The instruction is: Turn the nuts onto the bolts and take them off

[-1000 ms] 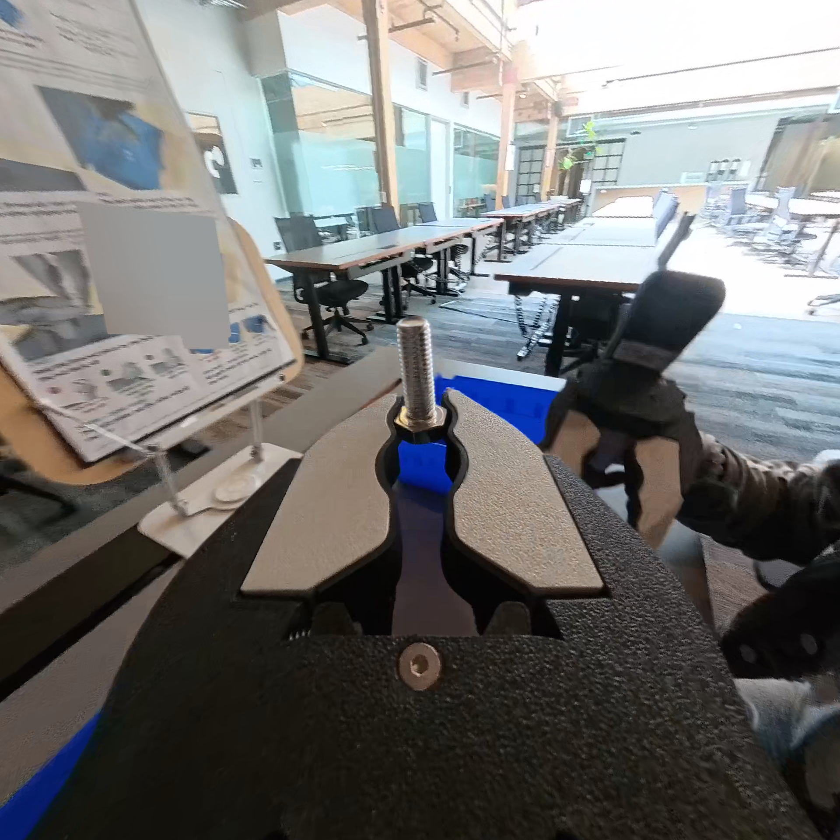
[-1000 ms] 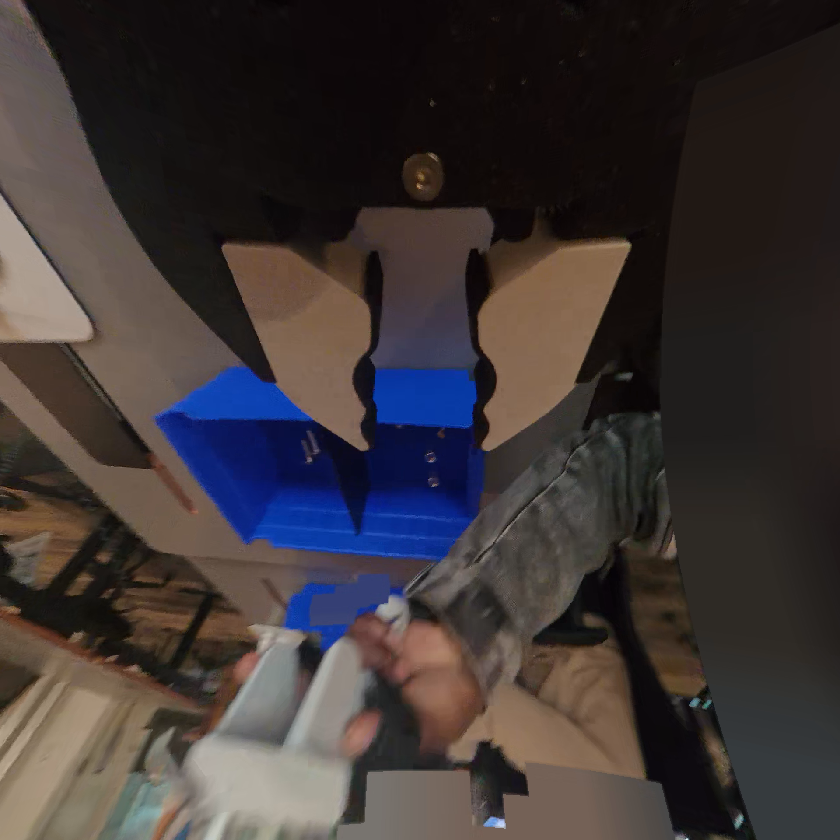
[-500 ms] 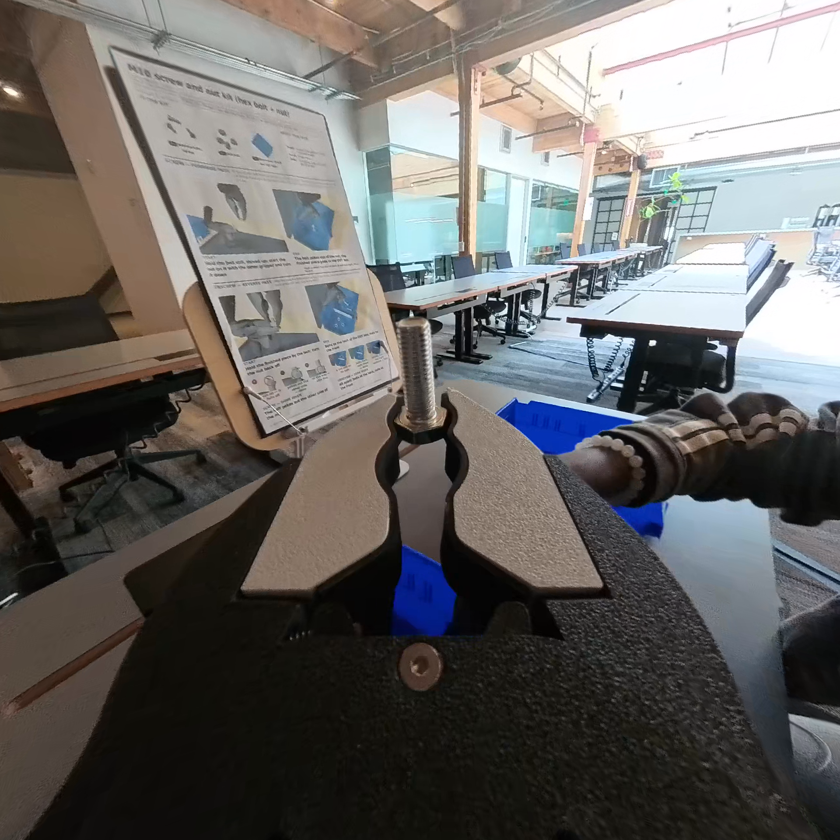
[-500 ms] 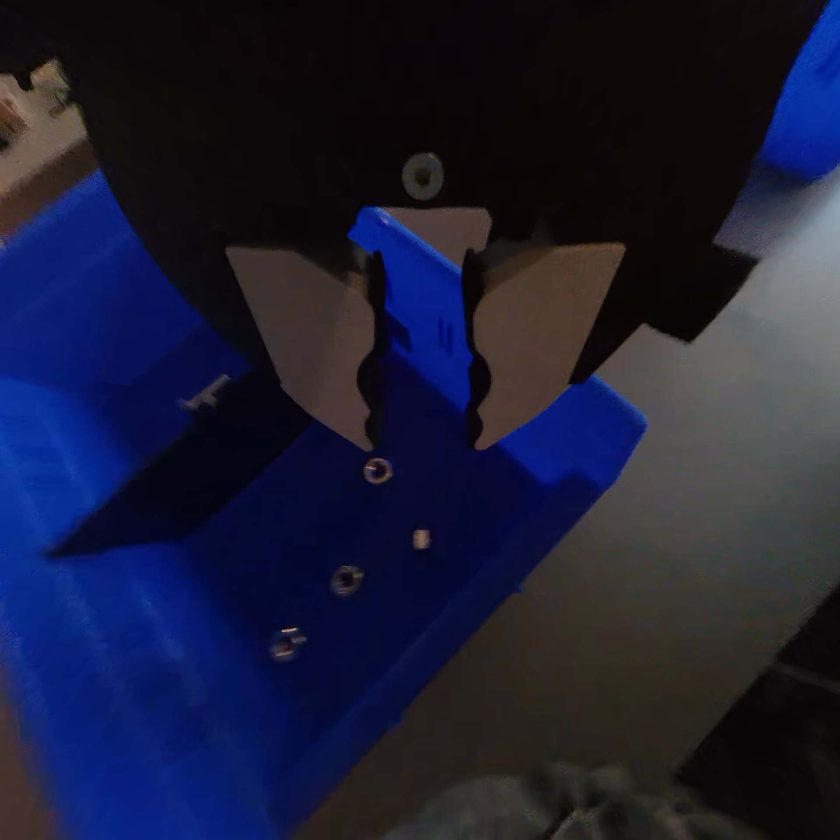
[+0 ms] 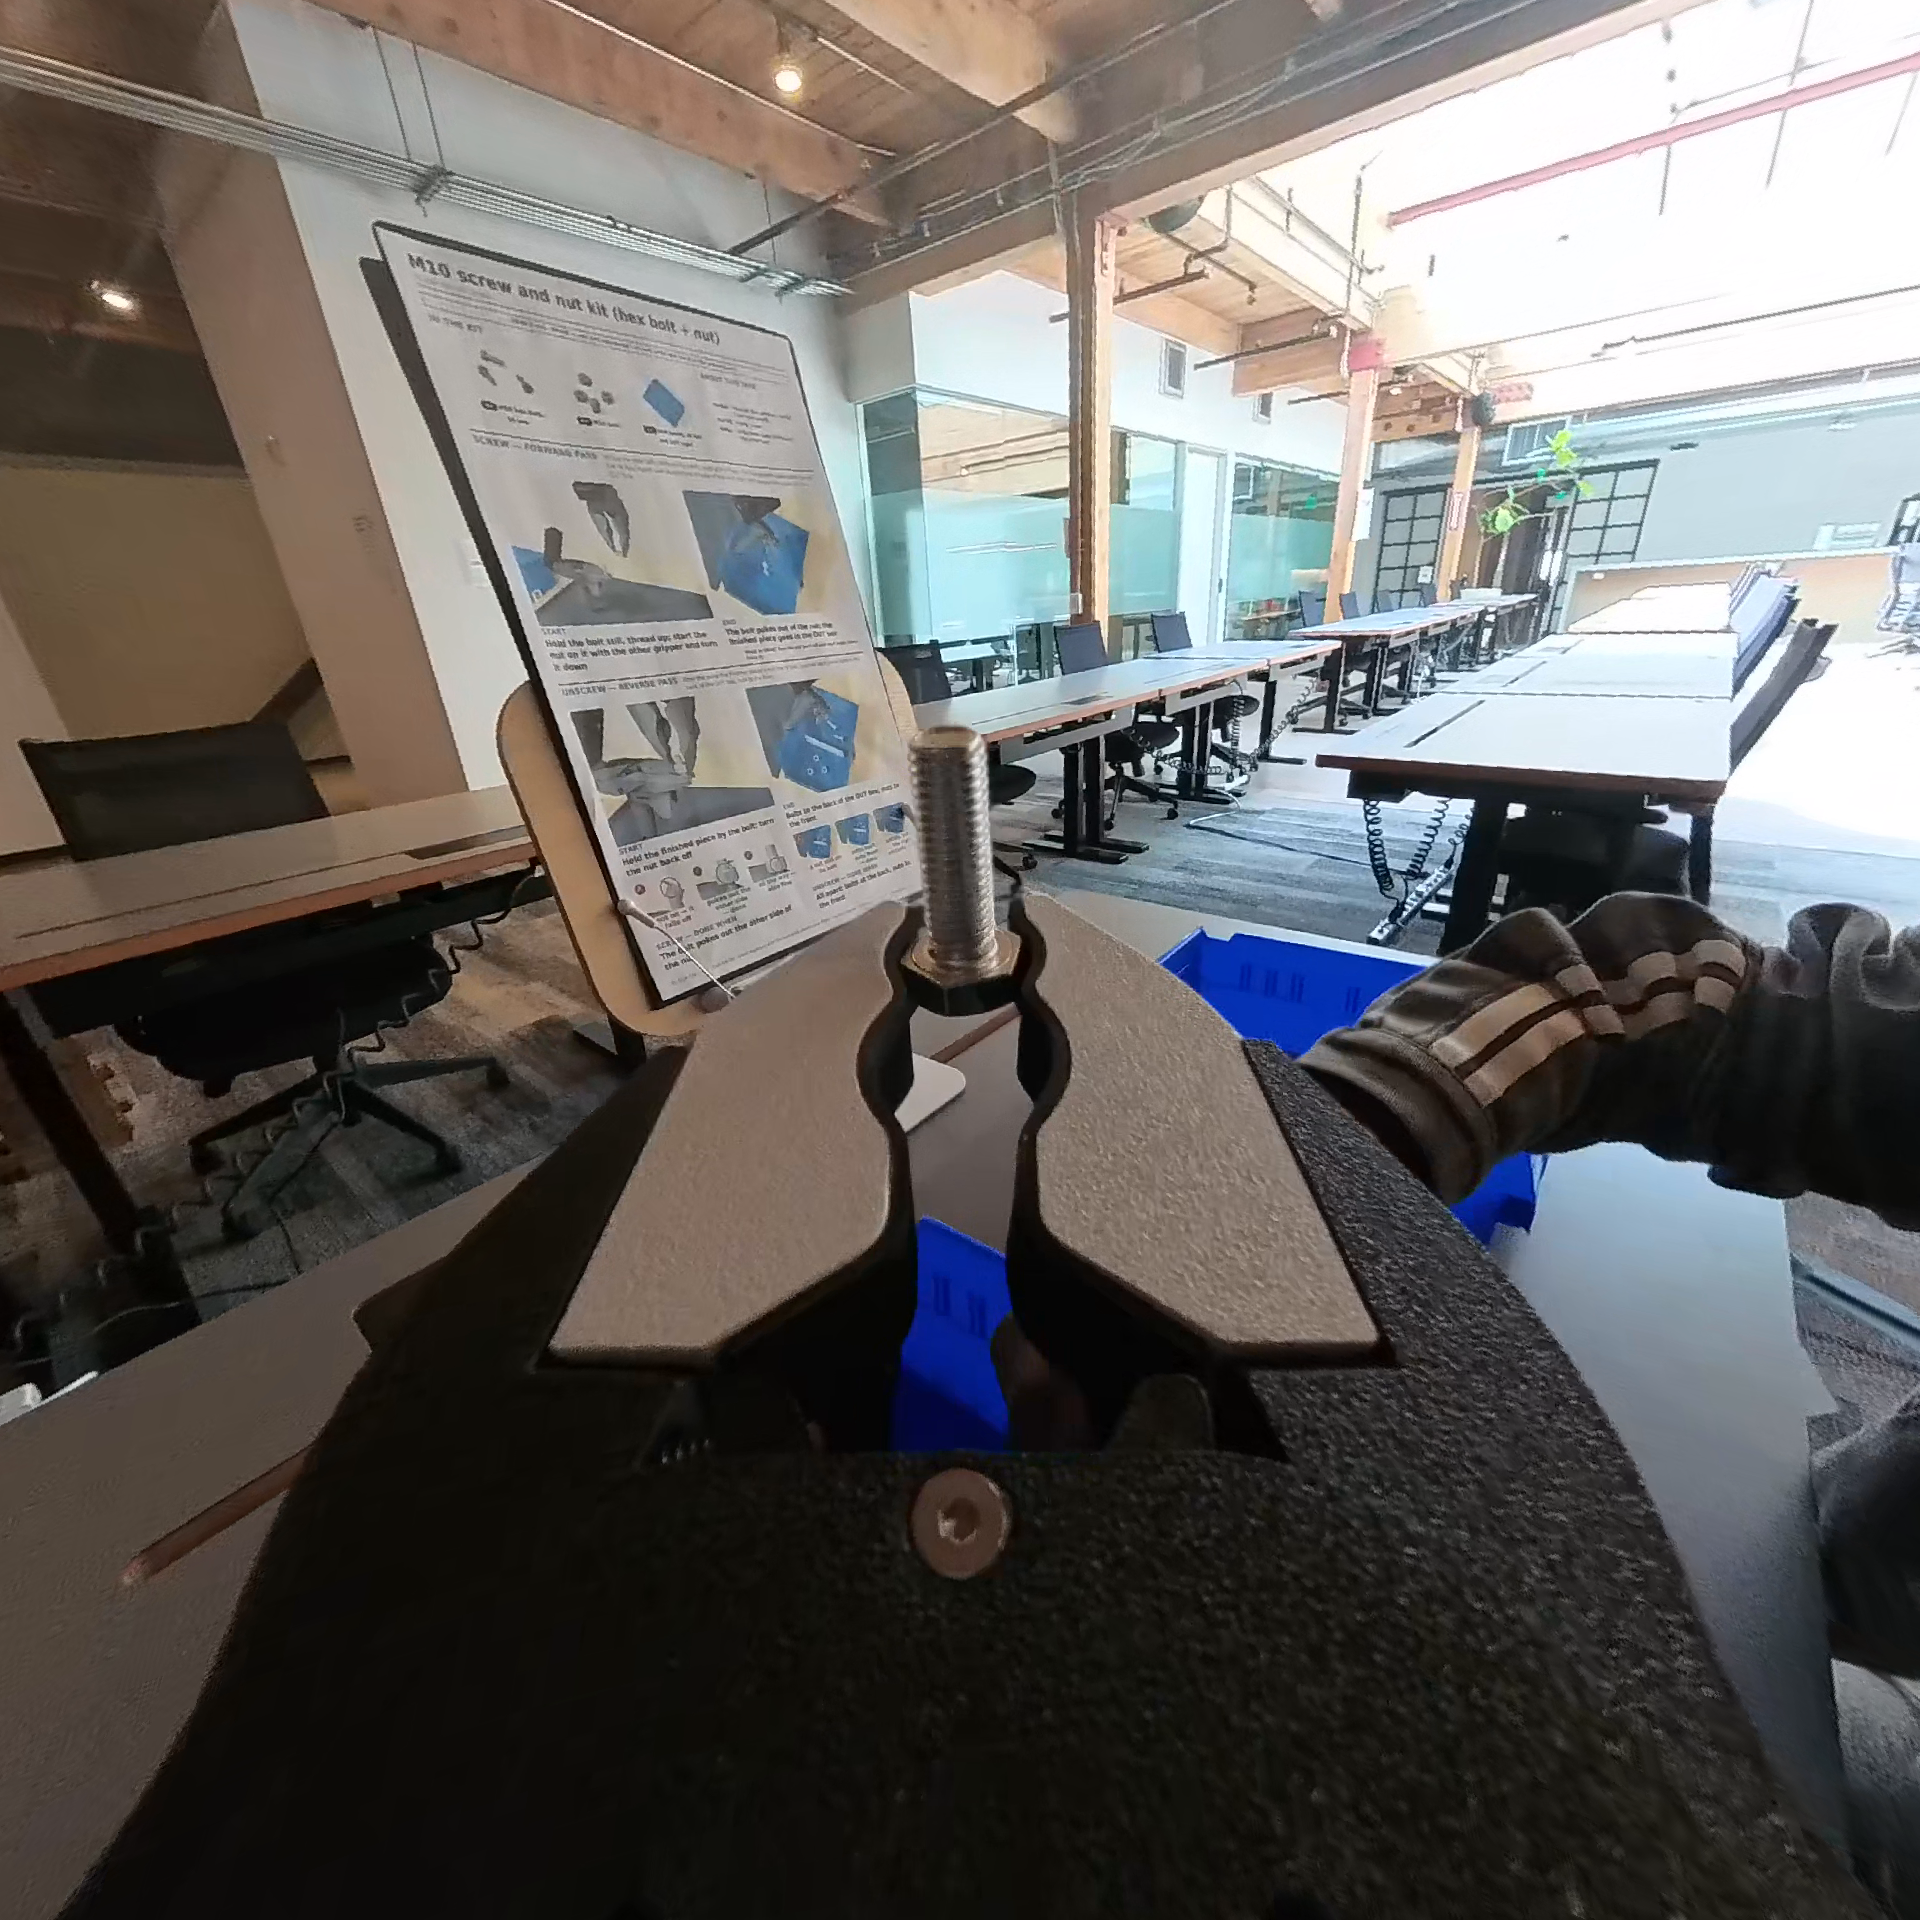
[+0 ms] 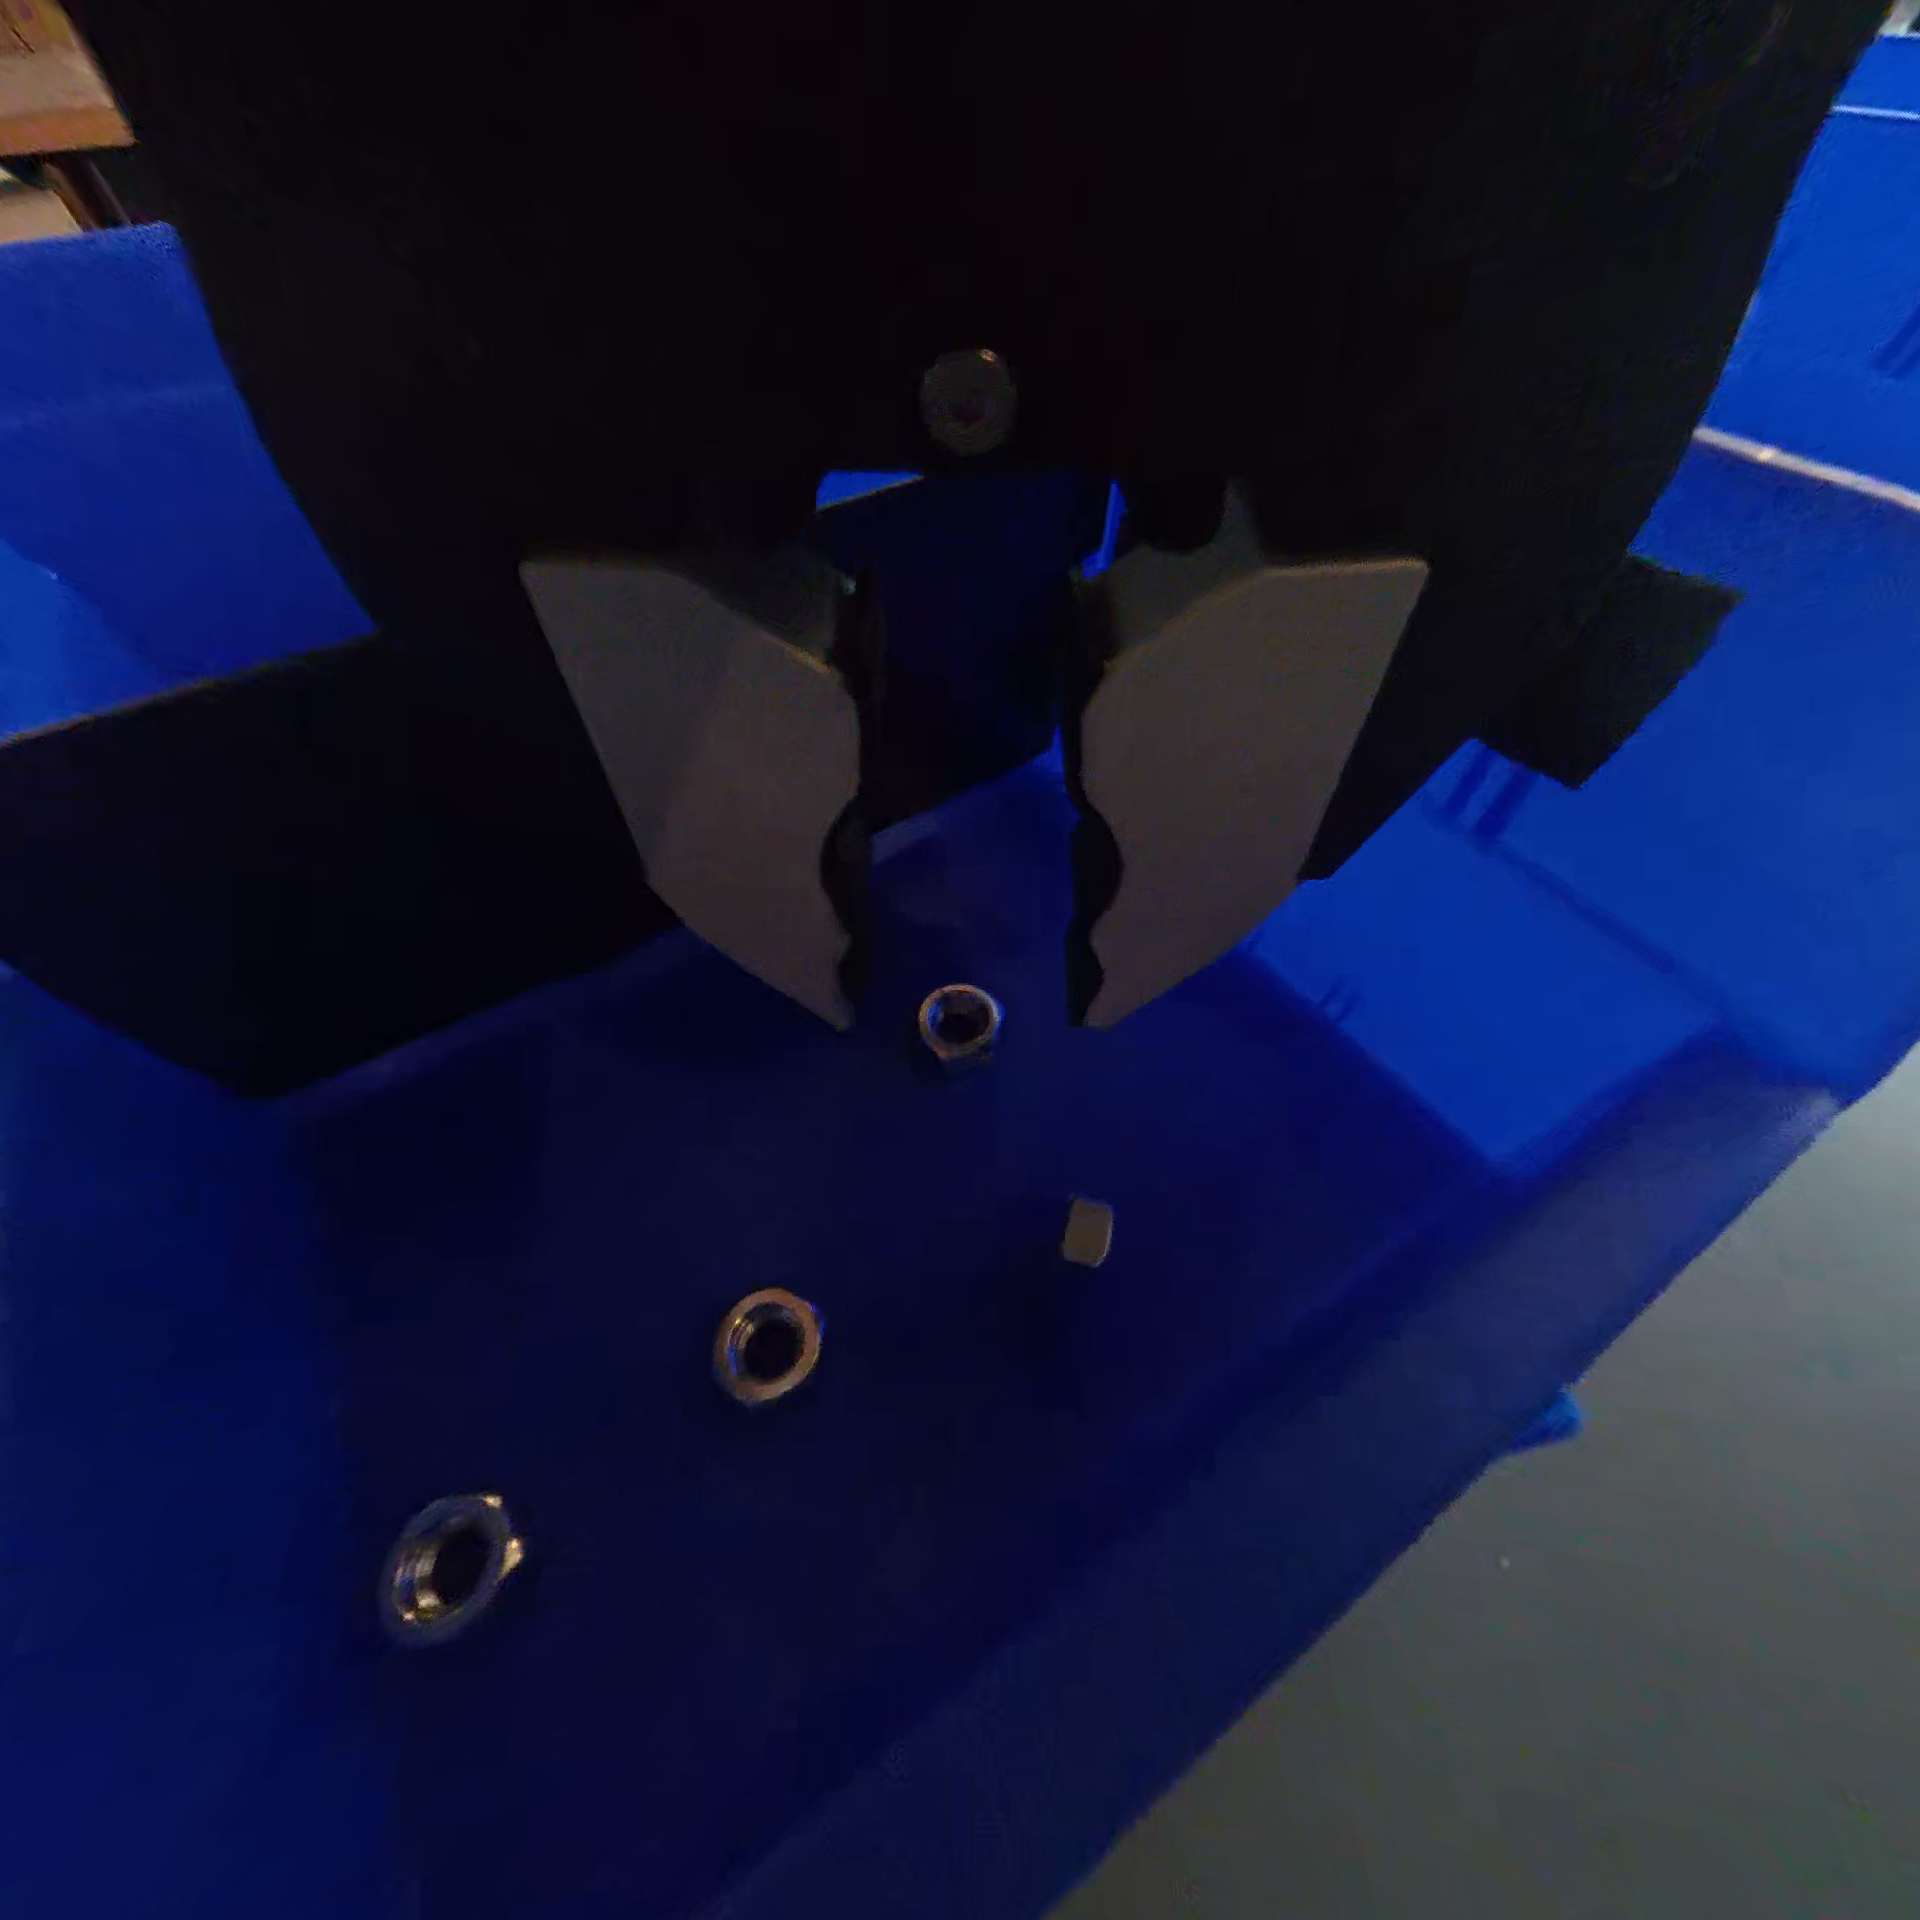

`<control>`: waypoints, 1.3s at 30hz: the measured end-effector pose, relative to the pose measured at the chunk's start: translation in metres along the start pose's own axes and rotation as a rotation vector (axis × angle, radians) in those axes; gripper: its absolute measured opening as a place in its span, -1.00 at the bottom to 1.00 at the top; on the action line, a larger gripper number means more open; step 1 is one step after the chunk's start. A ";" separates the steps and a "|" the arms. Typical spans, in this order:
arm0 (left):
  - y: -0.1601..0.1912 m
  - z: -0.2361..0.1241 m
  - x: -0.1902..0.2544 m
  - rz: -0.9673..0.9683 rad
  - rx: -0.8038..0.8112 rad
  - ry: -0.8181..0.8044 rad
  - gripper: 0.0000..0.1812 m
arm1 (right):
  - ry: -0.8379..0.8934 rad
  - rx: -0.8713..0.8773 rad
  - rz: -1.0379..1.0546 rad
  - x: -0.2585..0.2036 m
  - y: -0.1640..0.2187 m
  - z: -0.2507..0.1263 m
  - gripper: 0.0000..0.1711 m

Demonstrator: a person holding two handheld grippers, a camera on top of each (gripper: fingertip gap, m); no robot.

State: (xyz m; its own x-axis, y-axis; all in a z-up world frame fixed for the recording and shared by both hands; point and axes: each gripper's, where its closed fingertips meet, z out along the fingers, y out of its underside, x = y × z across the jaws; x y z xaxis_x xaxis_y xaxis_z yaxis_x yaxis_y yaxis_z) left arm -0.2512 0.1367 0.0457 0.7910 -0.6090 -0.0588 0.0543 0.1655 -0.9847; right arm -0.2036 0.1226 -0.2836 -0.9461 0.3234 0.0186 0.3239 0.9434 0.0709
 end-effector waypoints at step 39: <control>0.059 0.155 0.216 -0.032 -0.052 0.606 -0.83 | 0.337 0.218 0.427 -0.234 0.101 -0.262 -0.80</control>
State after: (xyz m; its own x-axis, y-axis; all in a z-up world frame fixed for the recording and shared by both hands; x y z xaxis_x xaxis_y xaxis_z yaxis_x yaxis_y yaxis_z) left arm 0.0170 0.1350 0.0000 0.3011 -0.9486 -0.0971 0.0298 0.1111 -0.9934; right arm 0.0491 0.1234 -0.0193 -0.6694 0.6708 0.3194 0.6366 0.7395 -0.2189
